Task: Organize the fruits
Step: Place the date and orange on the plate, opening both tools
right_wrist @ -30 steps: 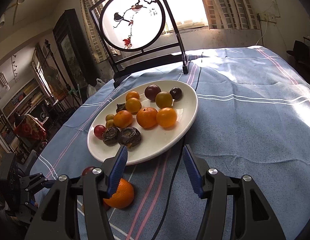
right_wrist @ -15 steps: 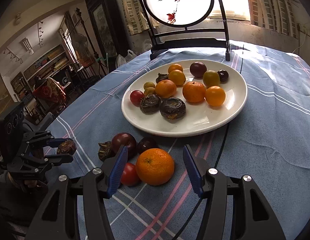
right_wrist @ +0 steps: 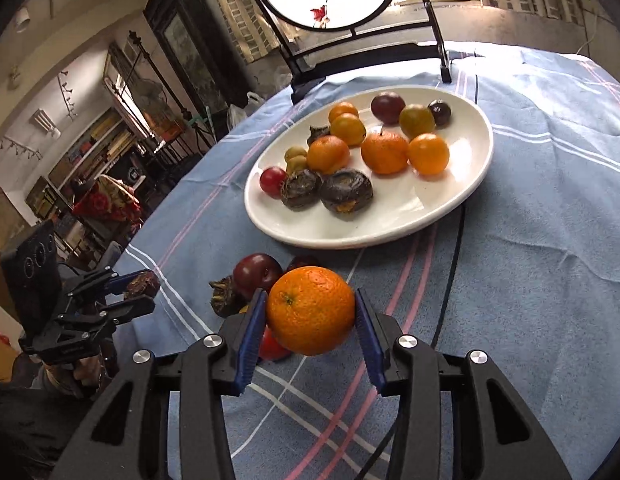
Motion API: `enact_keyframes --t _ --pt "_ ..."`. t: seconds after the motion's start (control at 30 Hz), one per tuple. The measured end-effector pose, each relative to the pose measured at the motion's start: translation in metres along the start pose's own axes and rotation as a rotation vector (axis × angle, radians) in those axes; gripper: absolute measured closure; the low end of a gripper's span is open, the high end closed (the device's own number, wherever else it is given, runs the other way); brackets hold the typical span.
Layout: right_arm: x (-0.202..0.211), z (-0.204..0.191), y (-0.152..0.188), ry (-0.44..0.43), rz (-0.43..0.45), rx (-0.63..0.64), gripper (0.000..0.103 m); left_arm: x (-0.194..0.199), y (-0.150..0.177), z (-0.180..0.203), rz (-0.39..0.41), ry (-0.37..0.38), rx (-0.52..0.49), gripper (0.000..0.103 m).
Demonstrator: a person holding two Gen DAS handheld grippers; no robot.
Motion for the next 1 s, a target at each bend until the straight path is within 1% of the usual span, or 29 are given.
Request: enact_keyframes --t 0.1,0.23,0.37,0.43,0.53,0.6,0.63,0.67,0.7,0.73,0.77,0.9,1.0 --pt "0.021 0.010 -0.022 0.014 0.069 -0.024 0.059 -0.005 -0.023 0.007 0.016 0.021 -0.024 0.063" --pt "0.028 0.020 -0.061 0.059 0.115 -0.051 0.059 -0.024 -0.070 0.016 0.046 0.054 -0.060 0.063" --pt "0.010 0.034 -0.096 0.098 0.133 -0.091 0.059 -0.060 -0.116 0.014 0.057 0.084 -0.062 0.063" --pt "-0.008 0.044 -0.110 0.121 0.126 -0.127 0.059 -0.083 -0.133 0.011 0.033 0.094 -0.064 0.063" --pt "-0.035 0.055 -0.123 0.156 0.113 -0.158 0.059 -0.116 -0.151 0.005 -0.005 0.074 -0.053 0.063" --pt "-0.046 0.058 -0.126 0.184 0.114 -0.149 0.058 -0.130 -0.158 -0.001 -0.017 0.068 -0.032 0.061" --pt "-0.048 0.059 -0.127 0.190 0.123 -0.142 0.057 -0.134 -0.161 -0.003 -0.016 0.074 -0.024 0.058" --pt "-0.047 0.060 -0.127 0.190 0.136 -0.138 0.057 -0.136 -0.162 -0.004 -0.010 0.077 -0.016 0.047" --pt "-0.044 0.059 -0.127 0.185 0.149 -0.134 0.055 -0.135 -0.163 -0.005 0.004 0.078 -0.010 0.033" --pt "-0.039 0.059 -0.127 0.185 0.165 -0.130 0.052 -0.132 -0.162 -0.006 0.019 0.078 -0.008 0.028" --pt "-0.035 0.059 -0.125 0.186 0.176 -0.128 0.052 -0.127 -0.160 -0.006 0.032 0.077 -0.016 0.025" --pt "-0.018 0.056 -0.111 0.137 0.185 -0.147 0.051 -0.102 -0.147 -0.001 0.042 0.058 -0.057 0.025" --pt "-0.005 0.047 -0.089 0.112 0.182 -0.137 0.049 -0.078 -0.120 0.007 0.027 0.039 -0.116 0.025"
Point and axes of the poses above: each gripper's, at about its wrist camera, not at the fingertips, and x roughly against the way its jaws point, z to its right, y to its underside, the point moved 3 cm from there along -x, roughly the way its jaws point, and after that the axes turned 8 degrees about y, right-handed, at the moved point
